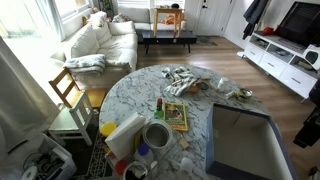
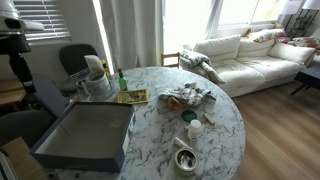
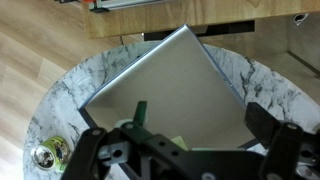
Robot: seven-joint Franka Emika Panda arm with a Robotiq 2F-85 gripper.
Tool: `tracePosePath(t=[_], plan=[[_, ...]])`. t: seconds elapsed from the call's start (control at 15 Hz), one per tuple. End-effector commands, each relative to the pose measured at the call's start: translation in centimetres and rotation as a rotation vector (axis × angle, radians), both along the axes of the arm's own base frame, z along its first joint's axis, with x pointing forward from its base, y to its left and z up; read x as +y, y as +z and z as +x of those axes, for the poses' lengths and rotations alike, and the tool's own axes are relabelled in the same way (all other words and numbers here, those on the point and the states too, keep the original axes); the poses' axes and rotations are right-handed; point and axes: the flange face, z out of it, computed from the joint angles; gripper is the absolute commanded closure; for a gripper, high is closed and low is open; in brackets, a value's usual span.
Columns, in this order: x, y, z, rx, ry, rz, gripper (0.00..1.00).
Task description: Turn the grey box over
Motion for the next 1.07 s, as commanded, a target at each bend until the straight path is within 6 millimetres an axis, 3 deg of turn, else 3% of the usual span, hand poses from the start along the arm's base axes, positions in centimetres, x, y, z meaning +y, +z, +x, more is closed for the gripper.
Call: tracePosePath(t=[0.0,0.07,0.53,0.6,1.0], plan=[[0.0,0.0,0.0,0.001,0.000,0.000,0.00],[0.0,0.0,0.0,0.001,0.000,0.000,0.00],[-5.6,-8.9,1.4,0.018,-0.419,-0.043,0.00],[-6.2,-8.8,2.9,0.012,-0.473,-0.033,0.00],[-11.0,-12.9,5.7,-0.093,-0.695,-0.036,0.00]])
